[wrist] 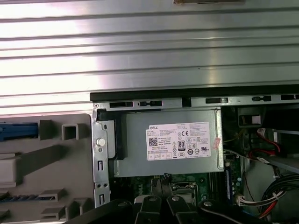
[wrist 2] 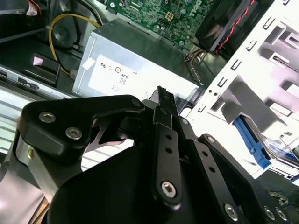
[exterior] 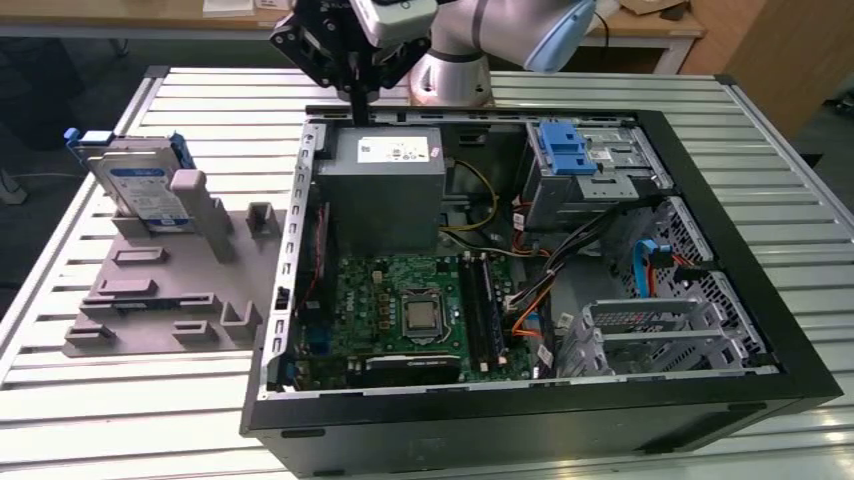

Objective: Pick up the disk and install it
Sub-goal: 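Reach for the disk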

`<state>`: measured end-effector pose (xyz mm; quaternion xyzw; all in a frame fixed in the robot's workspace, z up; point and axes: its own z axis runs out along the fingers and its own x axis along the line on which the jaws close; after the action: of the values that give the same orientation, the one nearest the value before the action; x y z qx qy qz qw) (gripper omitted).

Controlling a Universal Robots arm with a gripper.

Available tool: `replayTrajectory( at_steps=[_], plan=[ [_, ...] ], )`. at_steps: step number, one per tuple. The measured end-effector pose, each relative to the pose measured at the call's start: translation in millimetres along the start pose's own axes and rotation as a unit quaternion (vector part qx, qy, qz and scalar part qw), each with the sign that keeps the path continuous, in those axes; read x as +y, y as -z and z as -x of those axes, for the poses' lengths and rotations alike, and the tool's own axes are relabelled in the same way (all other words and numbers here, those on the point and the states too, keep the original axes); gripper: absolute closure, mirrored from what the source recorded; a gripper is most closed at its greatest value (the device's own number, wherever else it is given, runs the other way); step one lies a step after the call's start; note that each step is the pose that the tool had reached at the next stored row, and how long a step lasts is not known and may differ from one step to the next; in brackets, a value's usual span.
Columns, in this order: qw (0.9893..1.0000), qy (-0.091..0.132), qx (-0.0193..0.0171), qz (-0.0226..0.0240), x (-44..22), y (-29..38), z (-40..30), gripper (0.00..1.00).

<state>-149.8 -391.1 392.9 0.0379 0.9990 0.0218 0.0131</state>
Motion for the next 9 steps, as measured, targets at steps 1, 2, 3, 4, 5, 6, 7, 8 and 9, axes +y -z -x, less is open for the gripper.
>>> replayTrajectory(
  at_steps=[1, 2, 3, 4, 5, 6, 7, 8, 9],
  plan=[
    [1.0, 0.0, 0.0, -0.0001, 0.0, 0.0, -0.1, 0.89],
    [1.0, 0.0, 0.0001, 0.0, 0.0, 0.1, -0.2, 0.89],
    [1.0, 0.0, 0.0001, -0.0001, -0.1, 0.1, -0.3, 0.89],
    [1.0, 0.0, 0.0001, -0.0001, -0.1, 0.1, -0.3, 0.89],
    [1.0, 0.0, 0.0001, -0.0001, -0.1, 0.1, -0.3, 0.89],
    [1.0, 0.0, 0.0001, -0.0001, -0.1, 0.1, -0.4, 0.89],
    [1.0, 0.0, 0.0001, -0.0001, -0.1, 0.1, -0.6, 0.89],
    [1.0, 0.0, 0.0001, -0.0001, -0.1, 0.1, -0.9, 0.89],
    [1.0, 0.0, 0.0, 0.0, -0.1, 0.1, -1.2, 0.89]
  ],
)
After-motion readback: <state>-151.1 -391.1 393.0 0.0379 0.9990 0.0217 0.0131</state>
